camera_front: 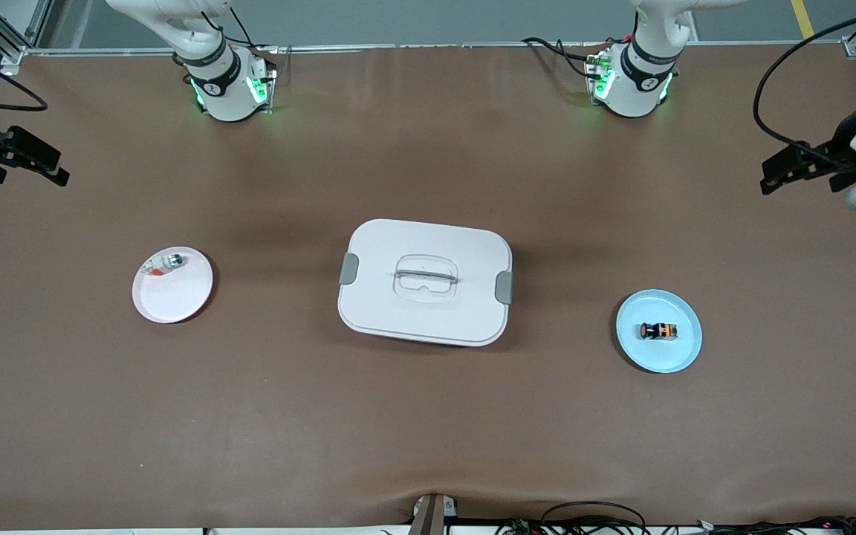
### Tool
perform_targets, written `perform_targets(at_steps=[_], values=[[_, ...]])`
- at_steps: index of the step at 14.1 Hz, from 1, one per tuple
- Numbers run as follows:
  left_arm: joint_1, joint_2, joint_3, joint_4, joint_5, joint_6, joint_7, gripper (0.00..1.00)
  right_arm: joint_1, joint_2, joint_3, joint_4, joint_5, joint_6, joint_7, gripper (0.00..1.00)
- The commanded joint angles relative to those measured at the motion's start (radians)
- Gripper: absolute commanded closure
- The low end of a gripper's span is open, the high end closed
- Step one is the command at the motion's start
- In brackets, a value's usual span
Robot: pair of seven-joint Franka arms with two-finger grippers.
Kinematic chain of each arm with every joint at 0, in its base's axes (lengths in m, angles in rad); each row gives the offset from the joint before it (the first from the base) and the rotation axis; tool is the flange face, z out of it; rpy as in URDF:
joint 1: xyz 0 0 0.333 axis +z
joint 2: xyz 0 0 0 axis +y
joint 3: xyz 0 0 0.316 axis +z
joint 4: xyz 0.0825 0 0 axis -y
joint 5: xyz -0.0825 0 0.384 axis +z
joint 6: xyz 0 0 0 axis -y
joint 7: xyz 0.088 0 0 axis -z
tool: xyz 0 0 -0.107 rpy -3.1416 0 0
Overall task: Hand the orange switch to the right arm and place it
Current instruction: 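Lower the left gripper onto the orange switch on the blue plate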
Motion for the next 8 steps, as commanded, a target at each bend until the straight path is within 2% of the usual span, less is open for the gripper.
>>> perform_targets(at_steps=[1, 4, 8], values=[[0.001, 0.081, 0.001, 0.057, -0.003, -0.020, 0.009, 0.00, -0.003, -0.023, 0.004, -0.023, 0.001, 0.014, 0.004, 0.00], [-0.004, 0.144, -0.001, 0.039, 0.009, 0.031, -0.001, 0.00, -0.003, -0.026, 0.006, -0.023, -0.003, 0.017, 0.005, 0.00], [-0.001, 0.149, -0.002, -0.134, 0.022, 0.252, -0.011, 0.00, -0.002, -0.026, 0.007, -0.024, -0.014, 0.021, 0.005, 0.00]])
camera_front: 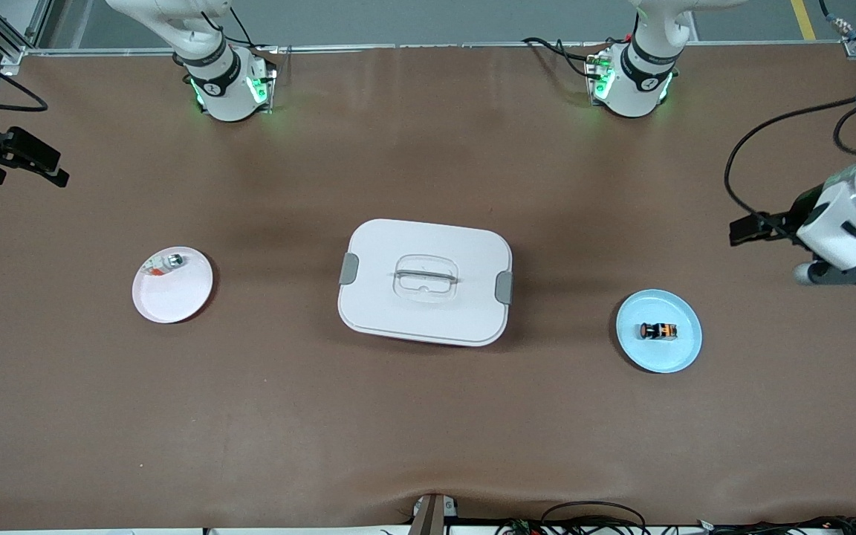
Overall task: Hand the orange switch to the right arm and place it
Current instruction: 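Lower the left gripper onto the orange switch on the blue plate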
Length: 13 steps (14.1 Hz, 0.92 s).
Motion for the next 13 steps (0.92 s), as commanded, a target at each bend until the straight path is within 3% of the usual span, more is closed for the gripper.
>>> perform_targets(at_steps=[1, 6, 13], values=[[0.003, -0.019, -0.003, -0.138, 0.018, 0.165, -0.010, 0.00, -0.003, -0.026, 0.006, -0.024, -0.012, 0.014, 0.005, 0.00], [-0.002, 0.058, -0.003, -0.267, 0.018, 0.426, -0.008, 0.00, -0.005, -0.026, 0.006, -0.024, -0.028, 0.016, 0.005, 0.00], [-0.007, 0.258, -0.003, -0.278, 0.084, 0.724, -0.008, 0.00, -0.008, -0.024, 0.004, -0.024, -0.030, 0.016, 0.007, 0.00]])
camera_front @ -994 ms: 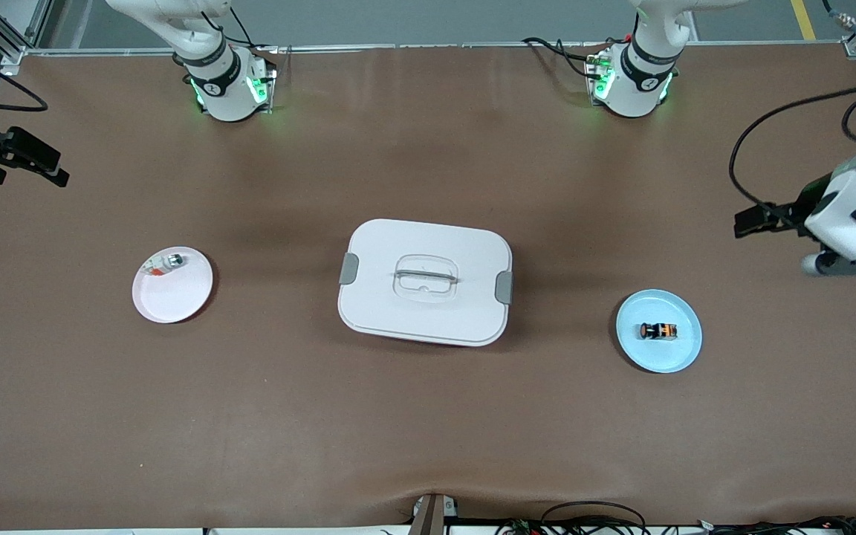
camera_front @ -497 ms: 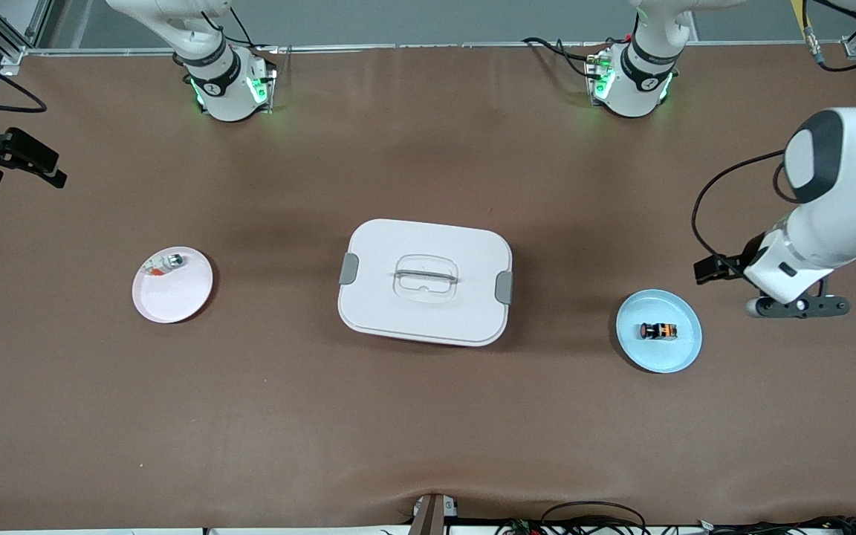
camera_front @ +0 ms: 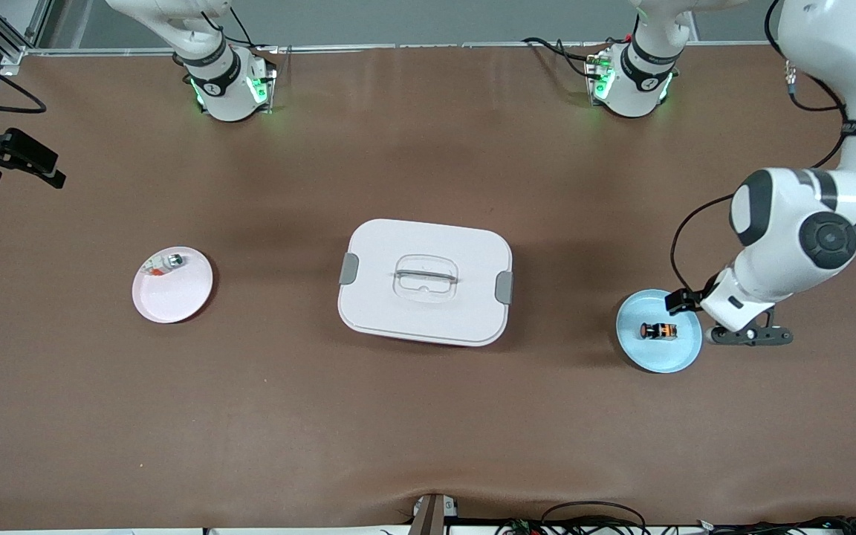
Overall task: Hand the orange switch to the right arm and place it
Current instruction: 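Lower the left gripper onto the orange switch on the blue plate, then close the left gripper on the orange switch and lift it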
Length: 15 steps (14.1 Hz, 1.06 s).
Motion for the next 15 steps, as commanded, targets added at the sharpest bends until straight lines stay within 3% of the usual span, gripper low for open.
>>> perform_targets(at_steps=[1, 15], values=[[-0.006, 0.069, -0.003, 0.007, 0.024, 0.099, -0.008, 0.00, -0.008, -0.025, 0.006, -0.022, -0.012, 0.009, 0.007, 0.00], [-0.014, 0.235, -0.004, 0.032, 0.024, 0.206, 0.007, 0.00, -0.006, -0.025, 0.006, -0.023, -0.012, 0.007, 0.007, 0.00]])
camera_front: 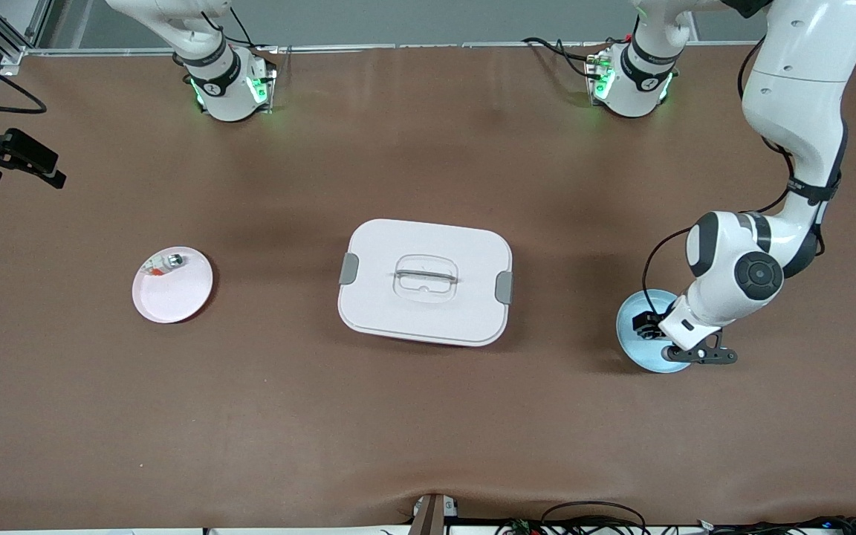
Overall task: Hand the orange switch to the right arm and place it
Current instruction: 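Close the left gripper on the orange switch and lift it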
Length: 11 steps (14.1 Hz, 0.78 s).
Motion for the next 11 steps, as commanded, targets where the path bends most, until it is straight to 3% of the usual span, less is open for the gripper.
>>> perform_targets(at_steps=[1, 4, 5, 8, 11], values=[[-0.005, 0.038, 0.001, 0.026, 0.018, 0.013, 0.003, 0.03, -0.006, -0.025, 0.007, -0.022, -0.012, 0.007, 0.007, 0.00], [-0.003, 0.037, 0.001, 0.025, 0.018, 0.011, 0.003, 0.19, -0.006, -0.025, 0.007, -0.022, -0.012, 0.006, 0.007, 0.00], [-0.003, 0.037, 0.001, 0.025, 0.018, 0.008, 0.002, 0.34, -0.008, -0.025, 0.007, -0.022, -0.012, 0.006, 0.007, 0.00], [-0.003, 0.026, 0.001, 0.026, 0.018, 0.004, -0.009, 0.97, -0.006, -0.025, 0.007, -0.022, -0.012, 0.004, 0.007, 0.00], [-0.001, -0.021, -0.007, 0.028, 0.018, -0.053, -0.011, 1.00, -0.008, -0.025, 0.007, -0.022, -0.012, 0.004, 0.007, 0.00]])
